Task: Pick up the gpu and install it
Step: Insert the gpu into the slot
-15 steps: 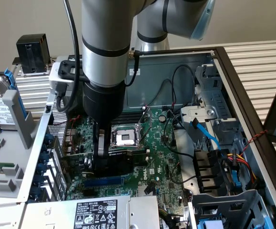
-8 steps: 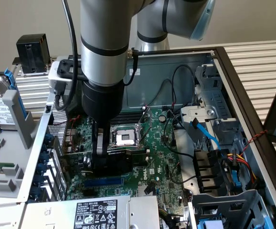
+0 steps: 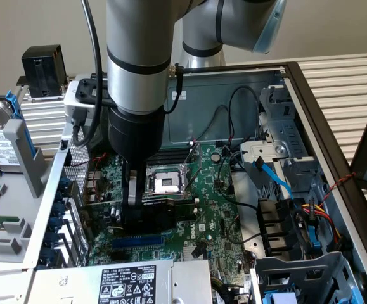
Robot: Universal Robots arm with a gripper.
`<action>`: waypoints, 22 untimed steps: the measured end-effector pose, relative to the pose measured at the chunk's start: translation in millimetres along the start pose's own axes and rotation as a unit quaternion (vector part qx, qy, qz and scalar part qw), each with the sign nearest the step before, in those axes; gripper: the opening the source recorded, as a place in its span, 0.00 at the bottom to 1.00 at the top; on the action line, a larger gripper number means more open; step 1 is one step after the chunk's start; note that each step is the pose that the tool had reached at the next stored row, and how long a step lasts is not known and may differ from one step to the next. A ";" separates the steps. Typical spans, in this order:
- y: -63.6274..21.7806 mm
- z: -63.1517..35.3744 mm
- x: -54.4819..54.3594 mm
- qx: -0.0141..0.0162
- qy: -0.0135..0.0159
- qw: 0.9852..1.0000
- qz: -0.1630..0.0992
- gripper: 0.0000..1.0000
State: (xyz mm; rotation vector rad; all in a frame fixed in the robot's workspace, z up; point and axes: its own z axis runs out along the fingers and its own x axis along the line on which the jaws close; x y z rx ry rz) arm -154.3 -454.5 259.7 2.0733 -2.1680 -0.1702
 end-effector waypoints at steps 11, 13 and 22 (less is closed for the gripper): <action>-8.5 -19.3 1.4 -0.002 0.007 1.000 0.004 0.27; -12.2 -27.5 1.3 -0.002 0.009 1.000 0.004 0.27; -15.7 -36.1 1.2 -0.003 0.011 1.000 0.012 0.27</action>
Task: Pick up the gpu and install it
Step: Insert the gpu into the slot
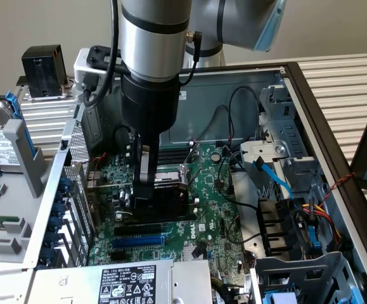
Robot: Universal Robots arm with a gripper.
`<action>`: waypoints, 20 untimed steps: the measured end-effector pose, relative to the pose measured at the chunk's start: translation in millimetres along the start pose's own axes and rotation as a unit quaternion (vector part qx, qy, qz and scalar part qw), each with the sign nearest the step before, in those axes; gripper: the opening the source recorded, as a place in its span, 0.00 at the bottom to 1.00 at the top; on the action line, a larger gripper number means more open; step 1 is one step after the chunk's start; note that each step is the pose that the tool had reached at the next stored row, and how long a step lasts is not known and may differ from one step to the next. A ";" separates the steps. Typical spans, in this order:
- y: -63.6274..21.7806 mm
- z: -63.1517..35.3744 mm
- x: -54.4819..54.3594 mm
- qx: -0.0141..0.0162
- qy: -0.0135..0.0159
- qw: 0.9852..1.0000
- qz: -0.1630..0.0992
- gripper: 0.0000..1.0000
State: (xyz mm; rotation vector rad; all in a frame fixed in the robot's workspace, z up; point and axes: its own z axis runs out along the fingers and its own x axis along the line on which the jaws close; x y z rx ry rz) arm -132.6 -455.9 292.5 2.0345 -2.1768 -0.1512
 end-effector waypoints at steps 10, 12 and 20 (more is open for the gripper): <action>-0.3 0.8 0.0 -0.005 -0.002 1.000 0.010 0.27; -0.5 1.5 0.4 -0.005 -0.002 1.000 0.010 0.27; -2.2 10.5 1.8 -0.005 -0.002 1.000 0.010 0.27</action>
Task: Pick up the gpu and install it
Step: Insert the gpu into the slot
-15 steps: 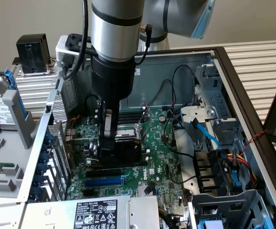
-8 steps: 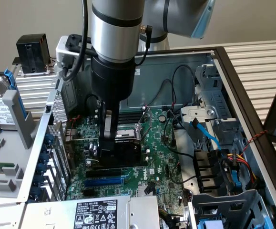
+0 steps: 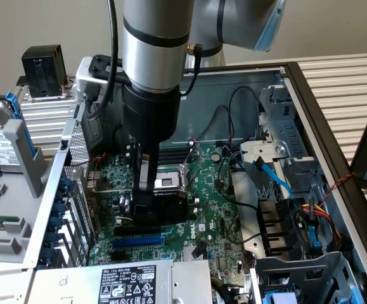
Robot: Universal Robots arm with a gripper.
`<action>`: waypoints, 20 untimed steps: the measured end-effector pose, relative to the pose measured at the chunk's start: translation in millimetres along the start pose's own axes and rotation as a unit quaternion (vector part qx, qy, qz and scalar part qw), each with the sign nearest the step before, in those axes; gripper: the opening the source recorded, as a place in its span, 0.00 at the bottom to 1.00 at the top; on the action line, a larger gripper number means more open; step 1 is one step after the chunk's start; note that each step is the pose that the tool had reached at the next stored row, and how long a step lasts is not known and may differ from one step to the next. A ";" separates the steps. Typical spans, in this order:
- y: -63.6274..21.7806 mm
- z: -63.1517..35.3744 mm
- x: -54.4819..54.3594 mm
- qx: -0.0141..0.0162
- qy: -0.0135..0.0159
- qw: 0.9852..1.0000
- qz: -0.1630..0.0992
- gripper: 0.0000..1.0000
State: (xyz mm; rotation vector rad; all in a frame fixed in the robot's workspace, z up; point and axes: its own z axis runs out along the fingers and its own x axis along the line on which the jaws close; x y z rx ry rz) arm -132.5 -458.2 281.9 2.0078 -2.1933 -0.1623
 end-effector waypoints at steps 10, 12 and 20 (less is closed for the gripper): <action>2.4 2.1 -1.4 0.000 0.000 1.000 0.000 0.27; 2.8 2.6 -3.4 0.000 0.000 1.000 0.001 0.27; 8.4 6.4 -2.1 0.000 0.000 1.000 0.002 0.27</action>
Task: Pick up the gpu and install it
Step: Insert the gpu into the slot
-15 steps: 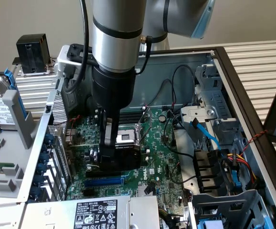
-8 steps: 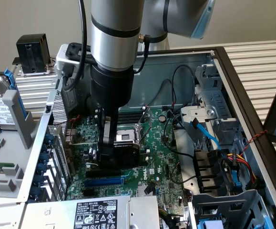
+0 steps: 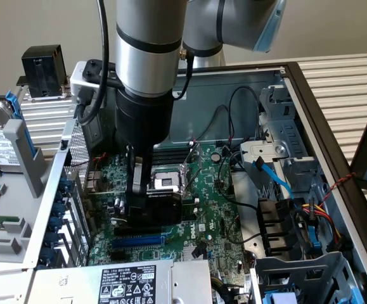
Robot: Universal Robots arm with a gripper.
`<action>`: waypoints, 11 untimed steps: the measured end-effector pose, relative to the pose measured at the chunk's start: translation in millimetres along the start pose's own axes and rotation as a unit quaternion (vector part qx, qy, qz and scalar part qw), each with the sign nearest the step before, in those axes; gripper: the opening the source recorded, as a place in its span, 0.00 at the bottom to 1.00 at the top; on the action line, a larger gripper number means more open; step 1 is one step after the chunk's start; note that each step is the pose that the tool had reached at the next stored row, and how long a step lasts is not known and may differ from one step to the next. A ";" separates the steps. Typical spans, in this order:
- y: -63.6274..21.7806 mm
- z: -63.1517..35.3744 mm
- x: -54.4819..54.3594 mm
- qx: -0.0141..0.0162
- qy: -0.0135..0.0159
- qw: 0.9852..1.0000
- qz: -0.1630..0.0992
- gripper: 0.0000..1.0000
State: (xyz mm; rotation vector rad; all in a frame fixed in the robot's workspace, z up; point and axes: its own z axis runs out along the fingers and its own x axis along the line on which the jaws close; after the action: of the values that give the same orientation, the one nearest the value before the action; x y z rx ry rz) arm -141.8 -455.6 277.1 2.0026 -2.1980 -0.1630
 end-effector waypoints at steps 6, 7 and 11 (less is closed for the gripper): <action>0.9 2.9 1.4 0.000 0.000 1.000 0.001 0.27; 1.2 3.2 1.4 0.000 0.000 1.000 0.002 0.27; 3.1 3.9 1.2 0.000 -0.001 1.000 0.004 0.27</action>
State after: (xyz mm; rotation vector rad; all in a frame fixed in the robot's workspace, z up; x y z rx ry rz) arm -145.6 -456.6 274.0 1.9942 -2.2057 -0.1640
